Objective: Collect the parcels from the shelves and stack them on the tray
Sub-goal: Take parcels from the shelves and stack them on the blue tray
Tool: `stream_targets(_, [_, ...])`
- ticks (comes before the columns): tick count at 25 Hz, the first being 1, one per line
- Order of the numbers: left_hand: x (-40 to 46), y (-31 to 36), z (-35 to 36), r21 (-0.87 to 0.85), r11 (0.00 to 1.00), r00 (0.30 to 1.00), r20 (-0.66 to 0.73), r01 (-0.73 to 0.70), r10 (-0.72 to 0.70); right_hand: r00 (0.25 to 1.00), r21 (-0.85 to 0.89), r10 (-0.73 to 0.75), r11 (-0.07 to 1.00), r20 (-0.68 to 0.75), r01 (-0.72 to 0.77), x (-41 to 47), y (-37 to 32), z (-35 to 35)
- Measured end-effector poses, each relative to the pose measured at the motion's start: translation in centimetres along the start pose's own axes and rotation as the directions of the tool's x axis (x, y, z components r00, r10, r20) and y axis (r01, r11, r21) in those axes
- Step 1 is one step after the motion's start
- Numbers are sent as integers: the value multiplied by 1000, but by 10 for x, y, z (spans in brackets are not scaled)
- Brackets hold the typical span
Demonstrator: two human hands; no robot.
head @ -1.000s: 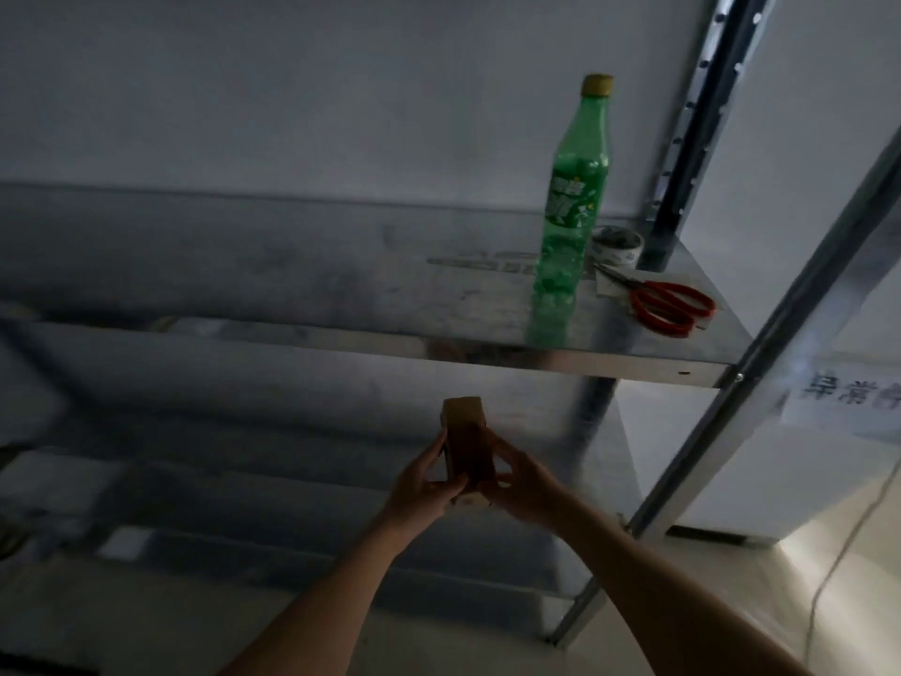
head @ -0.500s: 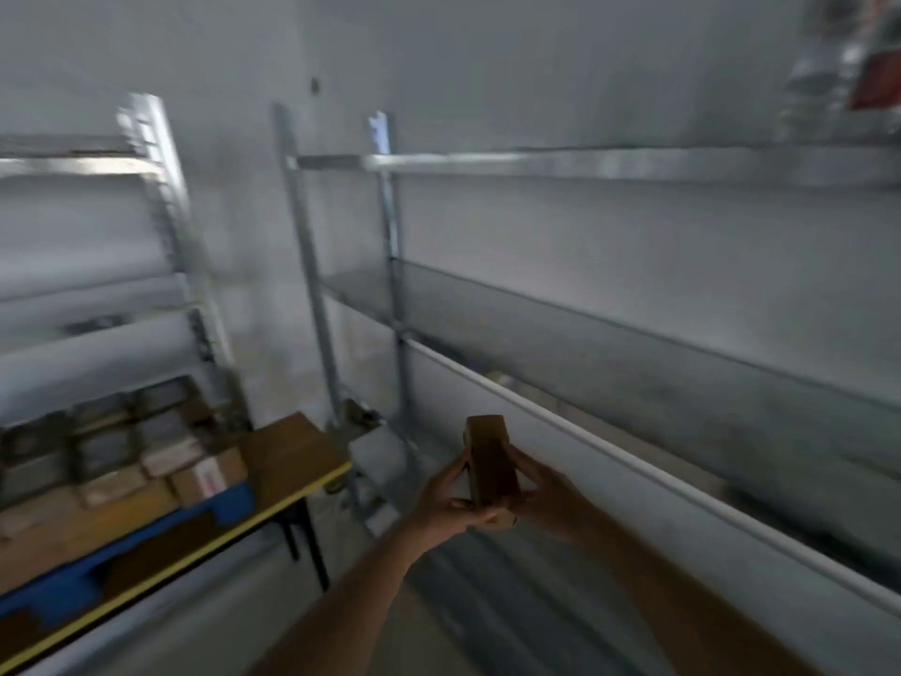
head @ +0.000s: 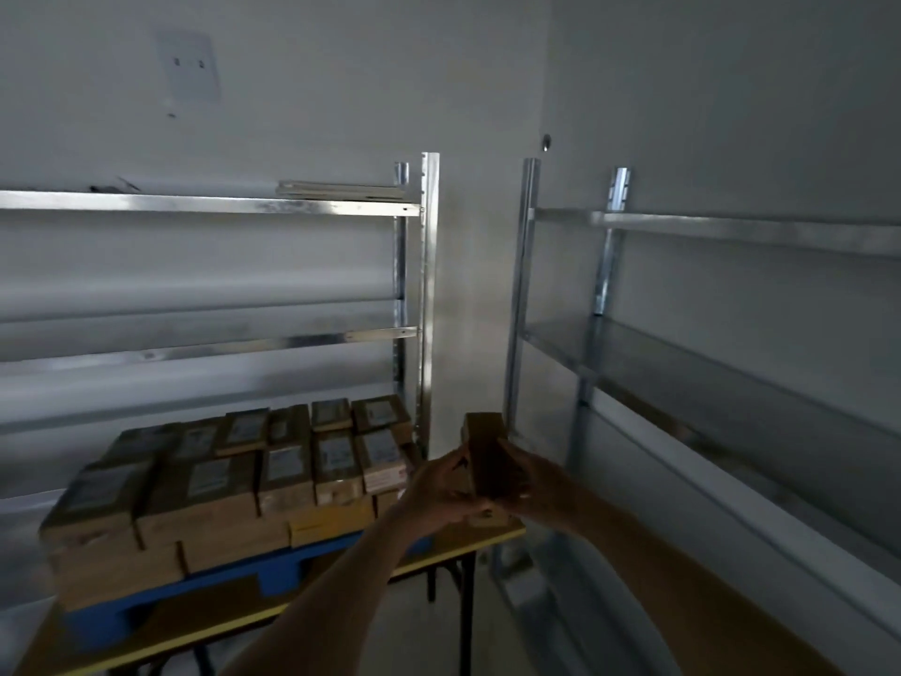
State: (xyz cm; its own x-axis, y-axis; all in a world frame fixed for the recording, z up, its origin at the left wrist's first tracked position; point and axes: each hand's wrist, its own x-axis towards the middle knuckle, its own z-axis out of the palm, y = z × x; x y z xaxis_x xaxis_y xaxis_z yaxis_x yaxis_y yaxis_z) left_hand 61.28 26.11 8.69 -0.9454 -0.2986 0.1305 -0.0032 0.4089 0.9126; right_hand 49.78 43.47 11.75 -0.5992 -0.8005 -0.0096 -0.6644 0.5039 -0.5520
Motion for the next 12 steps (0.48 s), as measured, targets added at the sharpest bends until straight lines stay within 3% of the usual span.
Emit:
stream_targets(6, [35, -46, -53, 114, 993, 998, -58, 21, -14, 996, -32, -72, 997, 60, 74, 85, -22, 31])
stream_targets(12, [97, -103, -65, 122, 988, 992, -90, 98, -87, 981, 29, -99, 995, 167, 95, 177, 16, 58])
